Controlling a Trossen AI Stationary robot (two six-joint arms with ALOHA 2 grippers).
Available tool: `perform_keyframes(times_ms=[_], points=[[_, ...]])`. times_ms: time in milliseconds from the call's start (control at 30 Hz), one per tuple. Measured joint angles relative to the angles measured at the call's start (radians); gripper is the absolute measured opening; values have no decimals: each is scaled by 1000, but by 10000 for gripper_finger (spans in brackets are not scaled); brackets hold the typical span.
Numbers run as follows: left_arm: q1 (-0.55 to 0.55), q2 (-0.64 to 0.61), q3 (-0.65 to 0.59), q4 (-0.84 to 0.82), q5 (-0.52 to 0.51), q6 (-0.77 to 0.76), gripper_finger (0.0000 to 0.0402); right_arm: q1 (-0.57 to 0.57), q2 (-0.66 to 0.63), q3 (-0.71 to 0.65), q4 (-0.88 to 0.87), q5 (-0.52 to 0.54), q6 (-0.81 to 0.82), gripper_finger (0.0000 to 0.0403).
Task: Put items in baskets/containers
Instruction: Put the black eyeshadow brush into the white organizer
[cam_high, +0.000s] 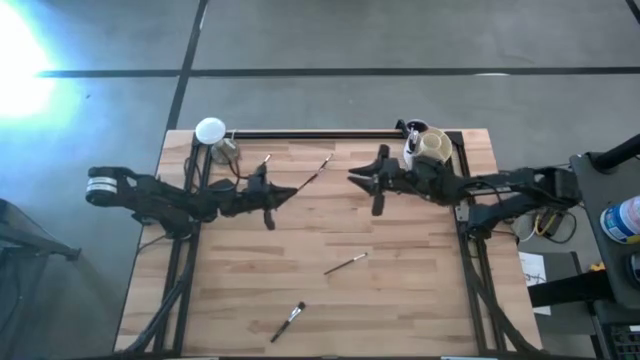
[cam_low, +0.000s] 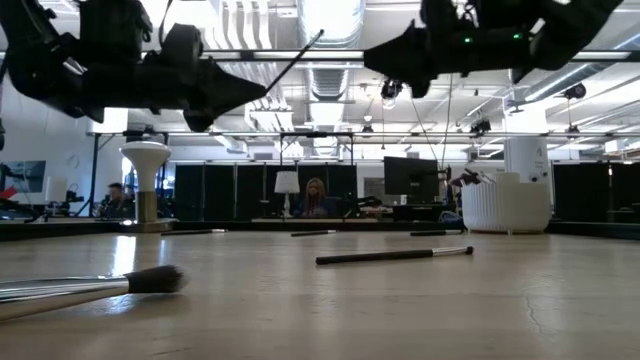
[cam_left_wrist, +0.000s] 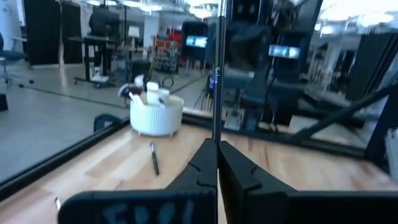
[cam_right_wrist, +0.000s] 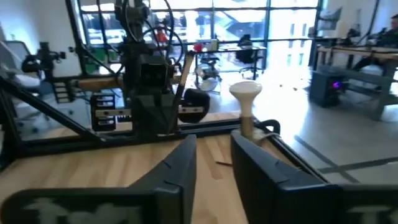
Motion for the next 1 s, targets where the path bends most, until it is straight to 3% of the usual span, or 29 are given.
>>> perform_keyframes(times_ms=[400, 1000], points=[[-21, -3, -4, 28, 22, -4, 0, 41, 237, 150, 134, -74, 43, 178], [-59, -3, 19, 22, 23, 4, 0, 95, 287, 203, 287, -26, 13, 185]])
